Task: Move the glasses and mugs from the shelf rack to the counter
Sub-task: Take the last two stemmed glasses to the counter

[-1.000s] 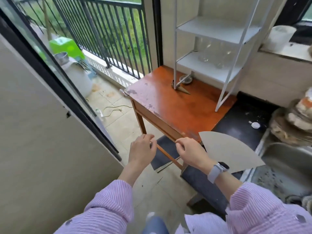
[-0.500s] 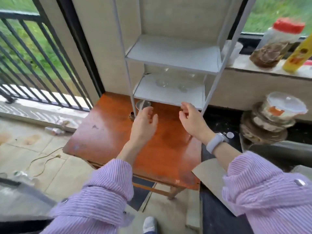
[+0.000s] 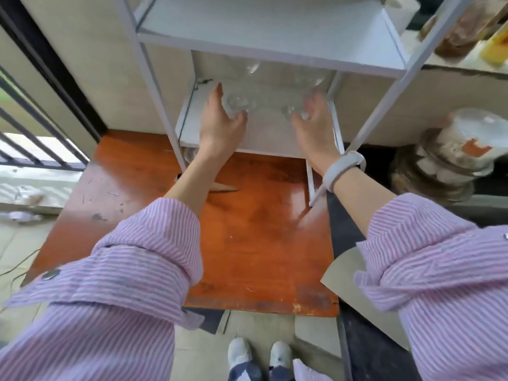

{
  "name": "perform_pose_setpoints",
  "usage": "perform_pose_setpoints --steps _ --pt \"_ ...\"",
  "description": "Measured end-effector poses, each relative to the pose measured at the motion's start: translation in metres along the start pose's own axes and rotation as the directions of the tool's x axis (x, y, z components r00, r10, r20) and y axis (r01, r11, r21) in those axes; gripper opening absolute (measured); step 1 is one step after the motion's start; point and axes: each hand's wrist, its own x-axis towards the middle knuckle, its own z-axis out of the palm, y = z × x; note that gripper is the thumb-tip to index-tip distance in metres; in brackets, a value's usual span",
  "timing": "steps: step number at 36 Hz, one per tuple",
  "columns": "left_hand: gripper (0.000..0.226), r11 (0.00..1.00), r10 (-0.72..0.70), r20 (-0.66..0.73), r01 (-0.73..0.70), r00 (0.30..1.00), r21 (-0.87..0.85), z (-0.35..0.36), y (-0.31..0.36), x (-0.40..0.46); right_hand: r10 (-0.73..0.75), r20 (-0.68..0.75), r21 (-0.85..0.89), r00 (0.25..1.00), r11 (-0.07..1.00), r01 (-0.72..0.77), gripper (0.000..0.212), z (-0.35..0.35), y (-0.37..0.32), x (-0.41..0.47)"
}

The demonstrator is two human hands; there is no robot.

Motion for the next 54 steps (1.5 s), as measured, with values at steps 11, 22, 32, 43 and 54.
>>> perform_pose_setpoints --steps 11,22,32,43,54 --pt "0.074 0.986 -0.047 0.139 0.068 0.989 -0.153 0.019 0.015 0.031 -0.021 -0.011 0.029 1.000 0.999 0.021 0.028 0.004 -0.002 0.014" --pt "0.038 0.967 0.059 -0.039 -0.067 0.997 -0.247 0.012 0.024 -0.018 0.007 0.035 0.165 0.999 0.986 -0.013 0.011 -0.010 -0.008 -0.021" --pt "0.018 0.976 0.028 0.068 -0.013 0.997 -0.215 0.007 0.043 -0.122 -0.026 0.075 0.188 0.997 0.982 0.012 0.013 -0.060 0.013 -0.127" --pt "0.015 0.994 0.017 0.428 0.030 0.904 -0.103 0.097 0.080 -0.270 0.196 -0.194 0.139 0.961 0.975 -0.171 0.023 -0.203 0.090 -0.262" --pt "0.016 0.983 0.180 0.725 -0.098 0.665 -0.154 0.267 0.192 -0.463 0.373 -0.560 0.247 0.740 0.927 -0.280 0.029 -0.432 0.155 -0.426"
